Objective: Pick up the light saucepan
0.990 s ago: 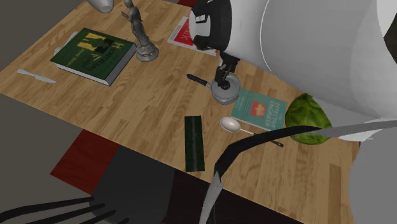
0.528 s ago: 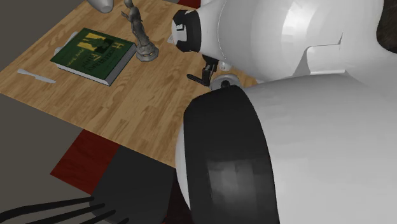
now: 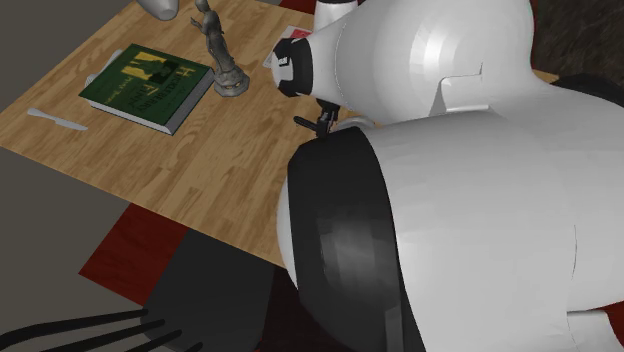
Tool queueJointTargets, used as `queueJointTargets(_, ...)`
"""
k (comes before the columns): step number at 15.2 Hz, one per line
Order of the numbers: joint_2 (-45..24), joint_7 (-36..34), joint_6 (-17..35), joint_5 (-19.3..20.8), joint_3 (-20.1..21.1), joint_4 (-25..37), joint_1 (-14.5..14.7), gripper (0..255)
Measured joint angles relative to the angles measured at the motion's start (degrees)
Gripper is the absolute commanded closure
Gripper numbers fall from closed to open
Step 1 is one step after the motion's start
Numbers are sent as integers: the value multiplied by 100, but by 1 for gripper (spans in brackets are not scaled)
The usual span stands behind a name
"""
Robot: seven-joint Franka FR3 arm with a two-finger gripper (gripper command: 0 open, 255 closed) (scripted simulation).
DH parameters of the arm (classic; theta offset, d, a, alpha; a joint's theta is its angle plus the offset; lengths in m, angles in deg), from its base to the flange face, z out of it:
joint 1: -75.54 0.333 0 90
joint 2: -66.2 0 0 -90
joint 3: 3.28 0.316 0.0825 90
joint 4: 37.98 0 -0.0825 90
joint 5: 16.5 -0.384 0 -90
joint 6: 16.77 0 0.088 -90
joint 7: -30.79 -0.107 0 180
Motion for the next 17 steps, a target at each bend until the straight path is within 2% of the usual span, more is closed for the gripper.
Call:
queueJointTargets(1, -25, -5, 17, 0, 2, 9, 4, 255)
queueJointTargets(11, -35, -7, 48, -1, 5, 6, 7, 255)
queueJointTargets(17, 197, -11, -220, 5, 1, 27, 9, 255)
